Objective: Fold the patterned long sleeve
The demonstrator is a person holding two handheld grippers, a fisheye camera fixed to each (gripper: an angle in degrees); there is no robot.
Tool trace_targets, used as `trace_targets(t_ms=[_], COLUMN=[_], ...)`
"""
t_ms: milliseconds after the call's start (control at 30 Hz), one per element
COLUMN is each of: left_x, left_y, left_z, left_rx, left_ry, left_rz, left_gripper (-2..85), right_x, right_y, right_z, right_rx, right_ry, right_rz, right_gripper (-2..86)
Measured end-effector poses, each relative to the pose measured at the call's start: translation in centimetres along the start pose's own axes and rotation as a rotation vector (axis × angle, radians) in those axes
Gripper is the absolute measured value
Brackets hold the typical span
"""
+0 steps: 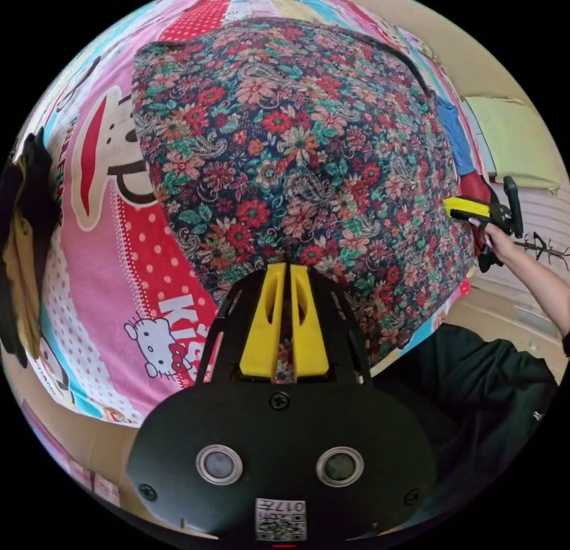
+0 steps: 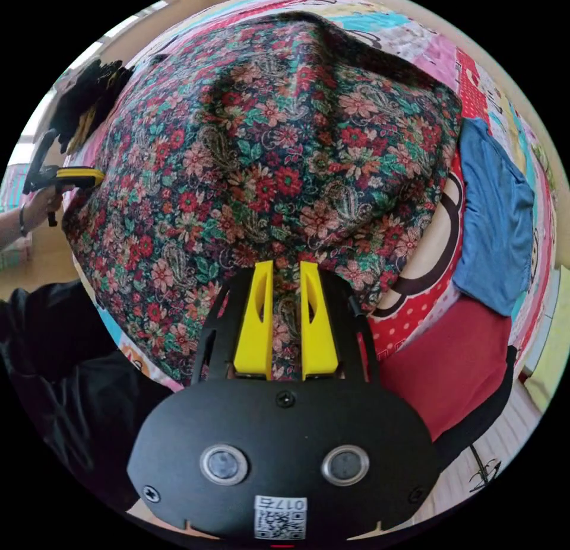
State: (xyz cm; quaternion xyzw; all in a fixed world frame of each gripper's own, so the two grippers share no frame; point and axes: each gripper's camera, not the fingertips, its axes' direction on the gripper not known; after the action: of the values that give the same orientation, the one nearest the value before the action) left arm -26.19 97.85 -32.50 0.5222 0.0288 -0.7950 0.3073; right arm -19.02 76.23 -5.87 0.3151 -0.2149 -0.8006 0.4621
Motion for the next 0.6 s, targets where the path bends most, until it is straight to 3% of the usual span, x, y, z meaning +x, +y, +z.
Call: trace_targets(t_ms=[133,267,333,500,600], left_x=[-1.2,-3.8,-5.8,-8.3,-9.1], left_y=[-1.2,-2.4,-2.3,3.9,9.9], left_z=[0.9,0.8,0.3,-2.9,-3.3], left_rx=[-0.019,-0.131,-0.236,-0.064,0.07], left_ry=[0.062,0.221,0.31,0.398,0.527], left_rz=[-0.157,-0.261,-0.324,-0.49,-0.605], left_gripper=[0.0,-0.7,-0.8,0.0,3.7], right_x=[-0.2,5.4,7.3,9.9,10.3], right_y=[-3.0,-3.8,-2.2,7.6,15.4], right_z=[0.8,-0.1,-1.3,-4.0,-3.0], right_rx=[-0.126,-0.205,-0.149,0.073,0.163], right_ry=[0.024,-0.296,-0.403,-0.508,-0.685], right_rz=[-0.005,0.212,0.266,0.535,0.764], right_gripper=[8.1,7.4,7.2,10.1,11.6])
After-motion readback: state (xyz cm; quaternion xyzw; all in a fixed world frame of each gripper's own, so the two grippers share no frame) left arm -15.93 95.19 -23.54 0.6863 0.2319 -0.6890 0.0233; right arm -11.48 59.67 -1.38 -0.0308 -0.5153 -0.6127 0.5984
